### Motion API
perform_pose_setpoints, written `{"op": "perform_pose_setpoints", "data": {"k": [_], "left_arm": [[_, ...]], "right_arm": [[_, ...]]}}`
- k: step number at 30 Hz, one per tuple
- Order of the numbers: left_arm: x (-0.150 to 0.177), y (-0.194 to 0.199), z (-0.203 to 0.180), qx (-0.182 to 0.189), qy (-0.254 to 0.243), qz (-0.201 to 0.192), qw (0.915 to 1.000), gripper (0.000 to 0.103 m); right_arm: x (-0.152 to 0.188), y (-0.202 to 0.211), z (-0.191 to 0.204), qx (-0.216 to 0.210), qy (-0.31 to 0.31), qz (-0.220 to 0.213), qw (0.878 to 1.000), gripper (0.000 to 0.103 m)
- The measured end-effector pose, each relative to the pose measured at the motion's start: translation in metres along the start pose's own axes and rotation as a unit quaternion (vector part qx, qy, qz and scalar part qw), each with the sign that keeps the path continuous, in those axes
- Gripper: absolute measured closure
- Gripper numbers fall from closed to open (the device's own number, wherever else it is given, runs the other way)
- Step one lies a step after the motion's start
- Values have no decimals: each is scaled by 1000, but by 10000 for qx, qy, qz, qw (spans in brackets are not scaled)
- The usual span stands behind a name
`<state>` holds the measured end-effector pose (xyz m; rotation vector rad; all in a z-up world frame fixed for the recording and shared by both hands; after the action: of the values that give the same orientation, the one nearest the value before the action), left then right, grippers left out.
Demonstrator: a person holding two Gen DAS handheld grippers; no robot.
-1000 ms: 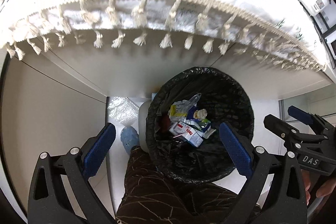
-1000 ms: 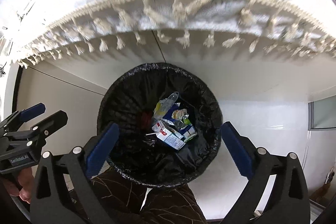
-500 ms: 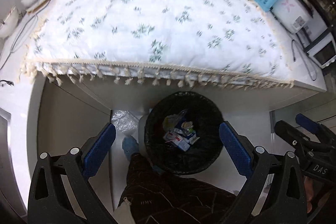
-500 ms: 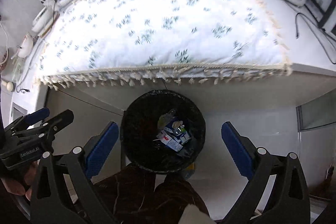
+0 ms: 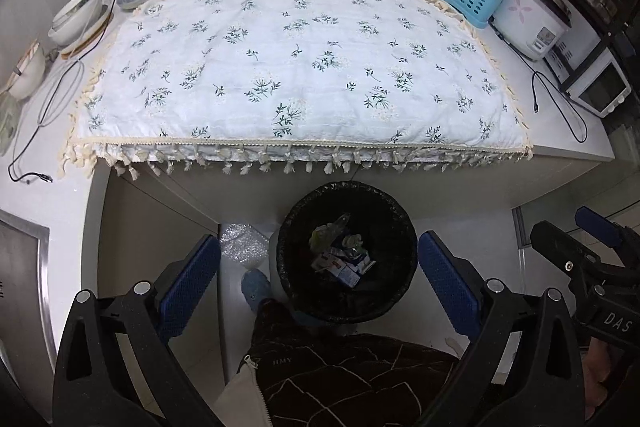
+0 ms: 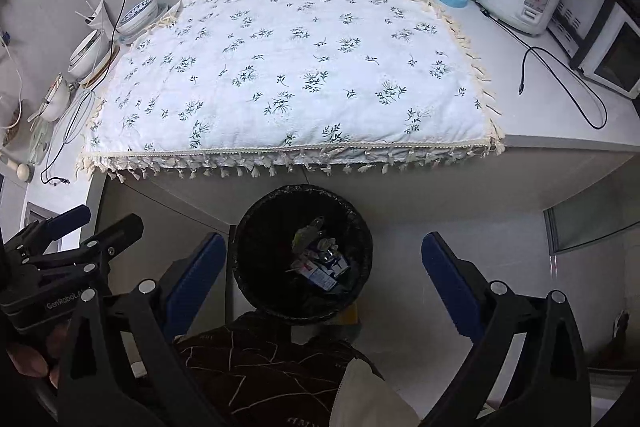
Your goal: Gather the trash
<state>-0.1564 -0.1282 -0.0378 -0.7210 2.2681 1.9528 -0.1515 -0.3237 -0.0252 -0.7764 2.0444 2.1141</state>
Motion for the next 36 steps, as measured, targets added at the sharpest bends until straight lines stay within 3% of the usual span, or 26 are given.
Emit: {"op": "perform_pose_setpoints", "data": {"k": [36], "left_arm": [[6,1,1,23,-29,57,10000,6]], "right_arm": [[9,-6,0,-20,13,179,9998,9]]}}
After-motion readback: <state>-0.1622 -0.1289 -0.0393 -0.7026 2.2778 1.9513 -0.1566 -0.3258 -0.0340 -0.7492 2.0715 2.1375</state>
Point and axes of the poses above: each gripper's, at about its wrist camera, not at the fingertips, and y roughly against the way its jaws point, z to its left, x to its underside, the point moved 2 cm from there along -y, roughly the way its jaws point, and after that the axes turned 14 degrees about y, right-handed, at the moved point
